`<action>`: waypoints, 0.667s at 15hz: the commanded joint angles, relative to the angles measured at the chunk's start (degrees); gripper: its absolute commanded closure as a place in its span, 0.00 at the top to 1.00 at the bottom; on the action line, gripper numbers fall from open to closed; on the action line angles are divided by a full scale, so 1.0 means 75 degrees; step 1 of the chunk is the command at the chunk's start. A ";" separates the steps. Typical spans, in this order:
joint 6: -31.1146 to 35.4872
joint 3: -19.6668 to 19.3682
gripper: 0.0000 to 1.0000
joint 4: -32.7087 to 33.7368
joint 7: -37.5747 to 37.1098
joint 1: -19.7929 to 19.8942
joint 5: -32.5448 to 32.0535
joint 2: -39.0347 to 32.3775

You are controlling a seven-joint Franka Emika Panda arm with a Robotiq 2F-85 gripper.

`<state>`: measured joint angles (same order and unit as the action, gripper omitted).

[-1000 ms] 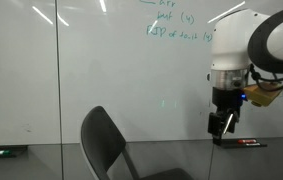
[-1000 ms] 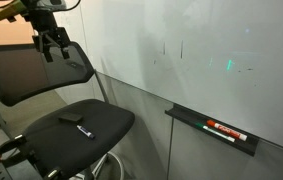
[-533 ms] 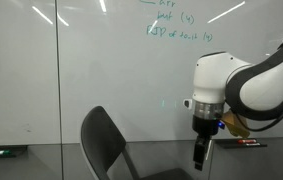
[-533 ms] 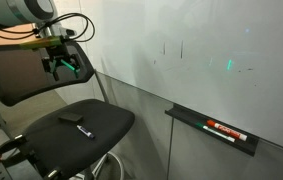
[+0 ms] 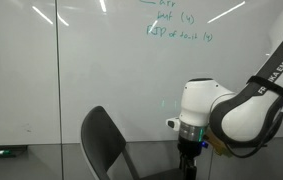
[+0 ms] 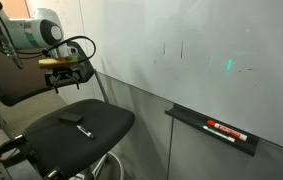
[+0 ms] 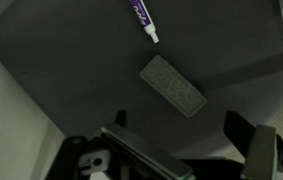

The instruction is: Use the eraser to wipe the markings on the whiteboard

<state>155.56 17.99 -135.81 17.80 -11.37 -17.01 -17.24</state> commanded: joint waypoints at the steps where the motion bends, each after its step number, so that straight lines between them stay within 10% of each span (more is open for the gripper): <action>1: 0.0702 0.0455 1.00 -0.0033 0.1747 0.0384 0.0486 -0.0549; 10: 0.2266 0.0732 1.00 0.0264 0.3303 0.0762 -0.0263 -0.2332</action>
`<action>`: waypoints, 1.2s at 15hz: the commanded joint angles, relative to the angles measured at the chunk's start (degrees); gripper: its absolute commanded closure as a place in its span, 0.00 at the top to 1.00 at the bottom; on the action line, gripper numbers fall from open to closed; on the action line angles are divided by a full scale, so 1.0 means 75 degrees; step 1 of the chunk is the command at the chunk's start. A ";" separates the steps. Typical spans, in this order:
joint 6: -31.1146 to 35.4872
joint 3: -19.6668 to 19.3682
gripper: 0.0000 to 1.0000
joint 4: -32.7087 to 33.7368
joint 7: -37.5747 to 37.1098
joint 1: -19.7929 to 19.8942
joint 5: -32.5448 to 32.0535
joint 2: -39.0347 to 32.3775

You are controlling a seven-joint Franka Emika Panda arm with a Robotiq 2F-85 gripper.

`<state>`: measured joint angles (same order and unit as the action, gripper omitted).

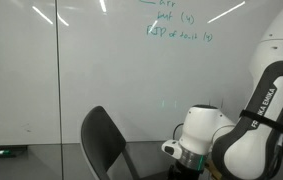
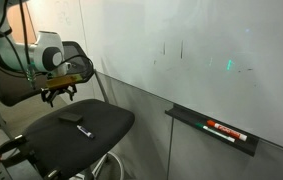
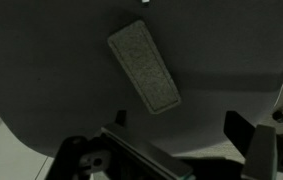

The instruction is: Use the eraser to wipe the markings on the whiteboard

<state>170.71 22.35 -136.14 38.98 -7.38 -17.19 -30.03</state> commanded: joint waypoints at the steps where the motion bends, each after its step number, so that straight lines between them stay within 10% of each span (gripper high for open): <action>1: 0.0217 0.0139 1.00 0.0353 0.0607 0.0264 -0.0310 -0.0763; 18: 0.0206 -0.0456 1.00 0.1454 0.1648 -0.0100 -0.1133 -0.1913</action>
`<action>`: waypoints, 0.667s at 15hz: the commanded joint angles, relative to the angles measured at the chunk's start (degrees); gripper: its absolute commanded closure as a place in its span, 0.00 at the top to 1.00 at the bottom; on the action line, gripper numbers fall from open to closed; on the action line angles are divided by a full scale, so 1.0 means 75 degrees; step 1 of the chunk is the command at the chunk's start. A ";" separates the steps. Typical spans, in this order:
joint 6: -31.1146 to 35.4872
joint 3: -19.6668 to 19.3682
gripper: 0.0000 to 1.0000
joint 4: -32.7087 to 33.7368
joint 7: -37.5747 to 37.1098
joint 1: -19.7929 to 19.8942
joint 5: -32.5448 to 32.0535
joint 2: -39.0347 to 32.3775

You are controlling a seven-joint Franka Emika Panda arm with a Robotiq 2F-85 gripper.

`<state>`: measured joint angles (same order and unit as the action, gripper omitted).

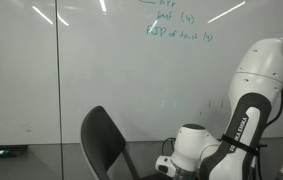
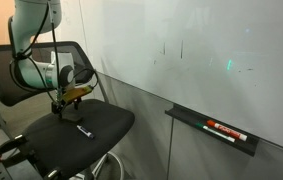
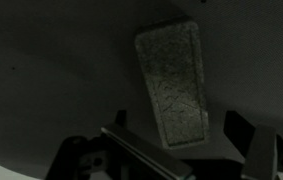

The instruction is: Use the eraser to wipe the markings on the whiteboard

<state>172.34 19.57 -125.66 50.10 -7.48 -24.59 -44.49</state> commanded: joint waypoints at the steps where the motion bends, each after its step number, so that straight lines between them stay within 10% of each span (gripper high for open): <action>1: 0.0040 -0.0134 1.00 0.0039 0.0207 -0.0104 -0.0160 0.0009; 10: 0.0310 -0.0385 0.96 -0.0029 0.0265 -0.0206 -0.0206 -0.0050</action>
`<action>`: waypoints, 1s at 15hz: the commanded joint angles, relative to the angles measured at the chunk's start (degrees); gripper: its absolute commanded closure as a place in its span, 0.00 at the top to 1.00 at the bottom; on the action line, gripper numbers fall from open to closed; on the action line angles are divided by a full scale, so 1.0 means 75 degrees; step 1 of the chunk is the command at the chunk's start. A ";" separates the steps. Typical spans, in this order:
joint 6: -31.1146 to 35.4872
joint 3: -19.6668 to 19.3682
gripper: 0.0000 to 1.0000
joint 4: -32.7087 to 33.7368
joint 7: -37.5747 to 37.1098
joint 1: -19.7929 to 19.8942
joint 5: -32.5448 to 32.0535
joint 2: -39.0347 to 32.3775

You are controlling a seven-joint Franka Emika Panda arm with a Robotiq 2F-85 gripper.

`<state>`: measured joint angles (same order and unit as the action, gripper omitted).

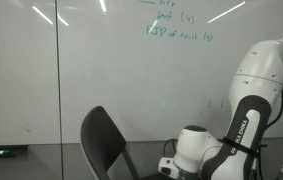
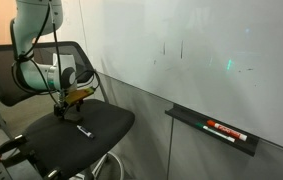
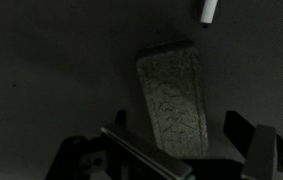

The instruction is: Use the eraser to wipe the markings on the whiteboard

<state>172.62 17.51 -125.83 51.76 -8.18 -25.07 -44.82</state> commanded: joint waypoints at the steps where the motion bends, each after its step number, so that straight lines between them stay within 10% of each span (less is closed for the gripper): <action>1: 0.0330 -0.0135 0.91 -0.0007 0.0023 -0.0135 -0.0158 -0.0012; 2: 0.0398 -0.0174 0.72 -0.0010 -0.0012 -0.0169 -0.0166 -0.0015; 11: 0.0695 -0.0470 0.09 -0.0195 -0.0254 -0.0380 -0.0143 0.0084; 13: 0.0686 -0.0484 0.07 -0.0275 -0.0323 -0.0395 -0.0129 0.0153; 15: 0.0656 -0.0480 0.35 -0.0307 -0.0396 -0.0403 -0.0114 0.0192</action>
<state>176.18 15.43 -127.18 50.41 -10.15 -25.38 -44.30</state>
